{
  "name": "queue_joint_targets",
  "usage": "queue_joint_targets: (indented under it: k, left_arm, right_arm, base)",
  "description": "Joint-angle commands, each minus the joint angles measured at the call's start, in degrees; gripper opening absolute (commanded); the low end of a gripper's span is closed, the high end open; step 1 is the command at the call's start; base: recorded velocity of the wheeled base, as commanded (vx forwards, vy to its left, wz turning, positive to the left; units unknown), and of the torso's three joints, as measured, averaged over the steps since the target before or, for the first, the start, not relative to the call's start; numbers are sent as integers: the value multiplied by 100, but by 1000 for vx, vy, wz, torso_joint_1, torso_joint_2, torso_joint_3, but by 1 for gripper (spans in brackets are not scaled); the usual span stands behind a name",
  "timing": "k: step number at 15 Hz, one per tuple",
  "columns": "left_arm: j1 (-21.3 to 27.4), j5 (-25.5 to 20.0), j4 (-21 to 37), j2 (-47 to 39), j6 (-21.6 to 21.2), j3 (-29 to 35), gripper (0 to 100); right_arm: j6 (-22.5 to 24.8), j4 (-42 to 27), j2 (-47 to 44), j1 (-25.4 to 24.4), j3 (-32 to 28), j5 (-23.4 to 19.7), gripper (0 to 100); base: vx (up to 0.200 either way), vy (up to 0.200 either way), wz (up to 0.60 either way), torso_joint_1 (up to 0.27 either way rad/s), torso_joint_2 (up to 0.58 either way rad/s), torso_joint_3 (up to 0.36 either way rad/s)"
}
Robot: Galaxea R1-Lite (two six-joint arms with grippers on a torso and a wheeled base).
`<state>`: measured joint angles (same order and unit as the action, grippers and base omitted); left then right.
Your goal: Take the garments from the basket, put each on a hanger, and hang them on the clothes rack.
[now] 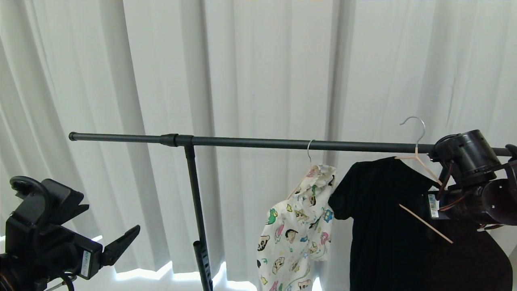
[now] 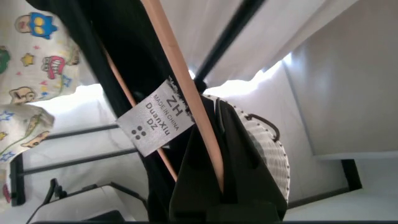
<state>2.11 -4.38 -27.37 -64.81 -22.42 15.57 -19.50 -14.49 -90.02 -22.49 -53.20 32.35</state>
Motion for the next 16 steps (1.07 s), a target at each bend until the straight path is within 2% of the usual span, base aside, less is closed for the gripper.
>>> queue_joint_targets:
  k: [1, 7, 16]
  left_arm:
    - [35, -2, -5, 21, 1, -1, 100]
    - [35, 16, -5, 21, -26, 78, 100]
    - [158, -11, -5, 56, -17, 69, 100]
  right_arm:
    - [-1, -10, -25, 26, 3, 8, 0]
    - [298, 17, -139, 280, -6, 17, 0]
    - [333, 17, -289, 289, -6, 17, 0]
  base:
    - [0, 0, 0, 0, 0, 0]
    - [0, 0, 0, 0, 0, 0]
    - [22, 0, 0, 0, 1, 0]
